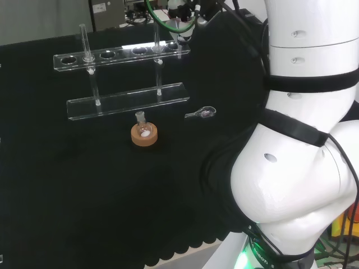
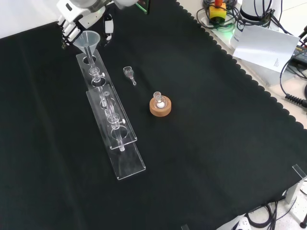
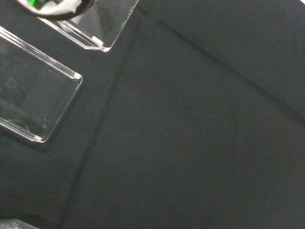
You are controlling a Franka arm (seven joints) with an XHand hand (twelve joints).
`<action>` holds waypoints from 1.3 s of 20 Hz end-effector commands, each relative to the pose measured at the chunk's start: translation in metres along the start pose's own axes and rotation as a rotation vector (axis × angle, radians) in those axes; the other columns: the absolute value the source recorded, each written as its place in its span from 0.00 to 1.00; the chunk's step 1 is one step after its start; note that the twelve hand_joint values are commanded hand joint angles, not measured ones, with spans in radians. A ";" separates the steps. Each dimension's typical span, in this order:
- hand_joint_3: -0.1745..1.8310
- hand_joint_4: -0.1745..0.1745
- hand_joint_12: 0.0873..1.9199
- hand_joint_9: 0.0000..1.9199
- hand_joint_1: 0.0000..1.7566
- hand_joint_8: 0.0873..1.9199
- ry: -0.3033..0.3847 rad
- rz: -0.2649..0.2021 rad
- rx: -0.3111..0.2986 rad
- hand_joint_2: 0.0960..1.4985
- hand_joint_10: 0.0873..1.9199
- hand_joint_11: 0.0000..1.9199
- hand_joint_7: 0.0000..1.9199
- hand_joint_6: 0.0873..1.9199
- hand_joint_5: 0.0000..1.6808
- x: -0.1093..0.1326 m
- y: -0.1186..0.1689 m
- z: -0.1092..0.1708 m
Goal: Put the funnel back on the funnel stand.
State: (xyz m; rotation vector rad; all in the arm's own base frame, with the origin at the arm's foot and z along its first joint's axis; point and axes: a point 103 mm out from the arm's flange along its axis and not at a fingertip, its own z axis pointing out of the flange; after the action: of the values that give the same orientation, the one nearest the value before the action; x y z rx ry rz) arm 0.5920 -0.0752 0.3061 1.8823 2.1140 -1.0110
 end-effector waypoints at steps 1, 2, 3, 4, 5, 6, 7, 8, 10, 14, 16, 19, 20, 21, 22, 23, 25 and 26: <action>0.39 0.37 0.68 0.26 0.42 0.32 0.009 0.012 0.007 0.38 0.30 0.16 0.10 0.00 0.15 -0.001 -0.006 -0.002; 0.39 0.37 0.68 0.25 0.41 0.32 0.011 0.009 0.012 0.37 0.30 0.16 0.08 0.00 0.14 0.000 -0.007 -0.002; 0.38 0.37 0.69 0.23 0.41 0.32 0.016 0.010 0.016 0.37 0.31 0.15 0.06 0.00 0.12 0.000 -0.008 -0.003; 0.38 0.37 0.69 0.22 0.40 0.31 0.018 0.008 0.025 0.37 0.32 0.14 0.04 0.00 0.11 0.000 -0.009 -0.003; 0.37 0.37 0.69 0.20 0.39 0.30 0.019 0.008 0.026 0.37 0.32 0.13 0.02 0.00 0.09 0.000 -0.010 -0.003; 0.37 0.37 0.70 0.18 0.38 0.28 0.022 0.007 0.026 0.37 0.33 0.12 0.01 0.00 0.07 0.000 -0.011 -0.003; 0.36 0.37 0.70 0.17 0.38 0.26 0.021 0.008 0.021 0.37 0.33 0.12 0.00 0.00 0.06 0.000 -0.014 -0.004; 0.36 0.37 0.70 0.16 0.38 0.25 0.022 0.009 0.016 0.37 0.34 0.11 0.00 0.00 0.05 -0.001 -0.016 -0.005; 0.35 0.37 0.70 0.15 0.37 0.24 0.025 0.016 0.000 0.37 0.34 0.11 0.00 0.00 0.04 -0.004 -0.023 -0.009; 0.35 0.37 0.70 0.14 0.37 0.23 0.032 0.037 -0.019 0.37 0.35 0.10 0.00 0.00 0.04 -0.012 -0.043 -0.017; 0.34 0.37 0.70 0.14 0.37 0.24 0.038 0.047 -0.024 0.37 0.35 0.10 0.00 0.00 0.04 -0.015 -0.056 -0.021; 0.34 0.37 0.71 0.14 0.37 0.25 0.047 0.060 -0.036 0.38 0.35 0.10 0.00 0.00 0.04 -0.016 -0.078 -0.025; 0.34 0.37 0.71 0.14 0.37 0.25 0.053 0.063 -0.040 0.38 0.35 0.10 0.00 0.00 0.04 -0.016 -0.086 -0.026; 0.34 0.37 0.71 0.14 0.37 0.25 0.058 0.061 -0.050 0.38 0.35 0.10 0.00 0.00 0.04 -0.015 -0.093 -0.027; 0.34 0.37 0.71 0.14 0.37 0.26 0.066 0.061 -0.065 0.38 0.35 0.10 0.00 0.00 0.04 -0.014 -0.102 -0.027; 0.34 0.37 0.71 0.15 0.37 0.26 0.079 0.061 -0.073 0.38 0.35 0.10 0.01 0.00 0.05 -0.012 -0.111 -0.026; 0.34 0.36 0.71 0.15 0.37 0.27 0.113 0.060 -0.080 0.38 0.35 0.10 0.02 0.00 0.05 -0.008 -0.127 -0.024; 0.34 0.36 0.71 0.15 0.37 0.27 0.136 0.058 -0.081 0.38 0.36 0.11 0.02 0.00 0.06 -0.005 -0.135 -0.021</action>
State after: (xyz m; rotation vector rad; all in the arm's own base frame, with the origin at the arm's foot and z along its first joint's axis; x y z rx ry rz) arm 0.5243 -0.0733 0.3676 1.9515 2.0871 -0.9070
